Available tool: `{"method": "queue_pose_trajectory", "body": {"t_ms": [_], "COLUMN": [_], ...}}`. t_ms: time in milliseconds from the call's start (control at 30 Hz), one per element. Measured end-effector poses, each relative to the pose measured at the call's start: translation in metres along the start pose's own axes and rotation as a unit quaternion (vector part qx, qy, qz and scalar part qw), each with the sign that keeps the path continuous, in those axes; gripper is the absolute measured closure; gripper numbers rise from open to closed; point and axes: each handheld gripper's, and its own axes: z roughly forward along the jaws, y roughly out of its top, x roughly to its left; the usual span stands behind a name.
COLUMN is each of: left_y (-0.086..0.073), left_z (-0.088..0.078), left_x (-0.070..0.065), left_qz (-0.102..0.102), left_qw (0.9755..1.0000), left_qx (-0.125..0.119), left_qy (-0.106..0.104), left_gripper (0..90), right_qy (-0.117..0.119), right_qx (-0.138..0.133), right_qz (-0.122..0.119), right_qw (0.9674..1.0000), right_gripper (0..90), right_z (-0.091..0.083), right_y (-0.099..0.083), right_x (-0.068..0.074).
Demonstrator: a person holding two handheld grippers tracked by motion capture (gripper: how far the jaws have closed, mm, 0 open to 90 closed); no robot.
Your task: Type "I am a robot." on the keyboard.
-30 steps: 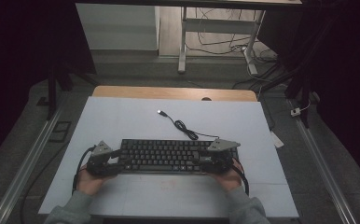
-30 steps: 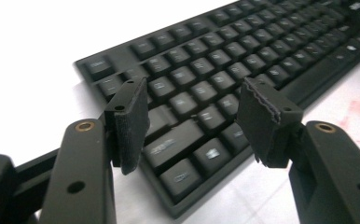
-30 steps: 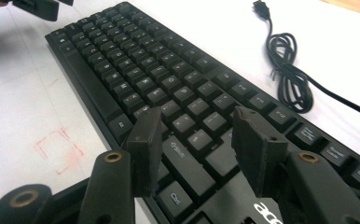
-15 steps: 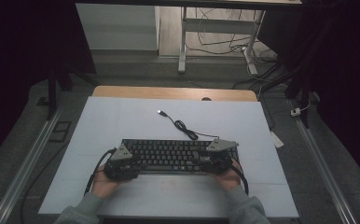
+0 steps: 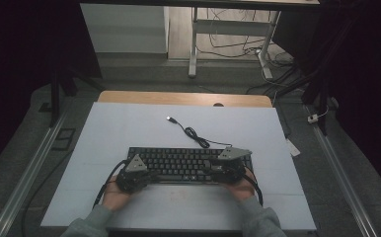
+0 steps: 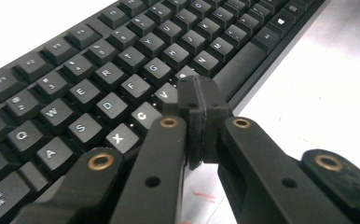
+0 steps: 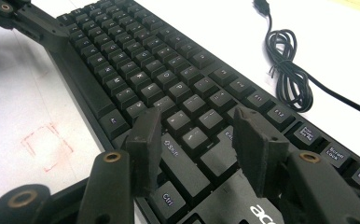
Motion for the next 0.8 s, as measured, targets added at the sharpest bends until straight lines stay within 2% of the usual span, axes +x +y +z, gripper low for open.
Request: {"method": "queue_pose_trajectory", "body": {"t_ms": [267,600,800], "left_y": [0.000,0.000,-0.001], "left_z": [0.008,0.009,0.011], "left_x": [-0.003,-0.001,-0.002], "left_qz": [0.003,-0.002,0.002], "left_qw": [0.9999,0.9999,0.9999], "left_qx": [0.013,0.011,0.014], "left_qy": [0.003,0.003,0.006], "left_gripper": [88.5,88.4,88.5], "right_qy": [0.000,-0.001,0.000], "right_qx": [0.003,0.005,0.005], "right_qz": [-0.004,-0.006,-0.006], "right_qw": [1.0000,1.0000,1.0000], "right_gripper": [52.4,52.4,52.4], "right_z": [0.001,0.002,0.002], "right_y": [0.000,0.000,0.000], "right_x": [0.000,0.001,0.001]}}
